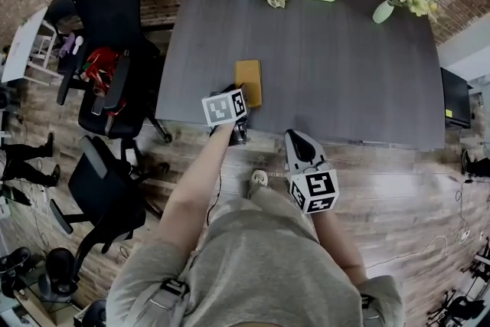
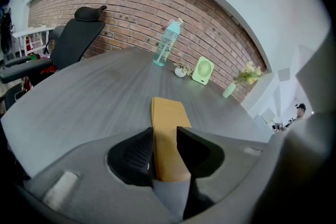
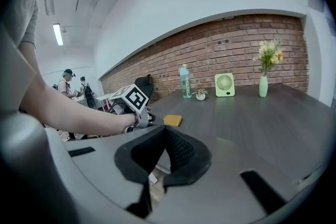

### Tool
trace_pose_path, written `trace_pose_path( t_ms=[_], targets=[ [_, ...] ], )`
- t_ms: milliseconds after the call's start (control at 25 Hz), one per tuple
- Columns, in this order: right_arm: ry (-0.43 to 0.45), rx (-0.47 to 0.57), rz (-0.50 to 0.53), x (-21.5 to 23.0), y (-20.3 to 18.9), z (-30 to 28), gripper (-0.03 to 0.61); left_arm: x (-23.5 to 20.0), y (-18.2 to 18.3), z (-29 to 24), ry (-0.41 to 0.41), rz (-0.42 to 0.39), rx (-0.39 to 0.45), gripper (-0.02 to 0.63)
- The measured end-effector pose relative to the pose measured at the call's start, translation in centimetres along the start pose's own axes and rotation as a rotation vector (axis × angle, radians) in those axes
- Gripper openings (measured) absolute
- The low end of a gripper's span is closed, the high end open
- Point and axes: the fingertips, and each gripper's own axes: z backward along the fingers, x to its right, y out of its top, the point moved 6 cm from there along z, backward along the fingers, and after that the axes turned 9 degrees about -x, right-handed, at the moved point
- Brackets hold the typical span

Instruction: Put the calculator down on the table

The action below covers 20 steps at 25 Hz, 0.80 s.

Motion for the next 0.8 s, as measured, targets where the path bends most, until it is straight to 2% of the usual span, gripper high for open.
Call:
trace_pose_path(
  t_ms=[120, 280, 440, 800],
  targets=[
    [-0.013, 0.009, 0.003, -0.9, 0.0, 1.0, 0.002, 0.3, -0.8, 2.2, -0.026, -0.002, 0.036, 0.104],
    [-0.023, 0.030, 0.008, -2.8, -0.1, 2.6, 0.002, 0.8, -2.6, 6.0, -0.053, -0.035, 0.087, 0.074],
    [-0.030, 0.053, 0.014, -5.0, -0.6, 4.4, 0.002, 1.4, -4.5, 10.3, -0.069, -0.101, 0.134, 0.048],
    [-0.060, 0.091, 0.010, -10.1, -2.9, 8.5, 0.002, 2.3, -9.5, 20.0, -0.127, -0.254, 0.229, 0.032]
  ],
)
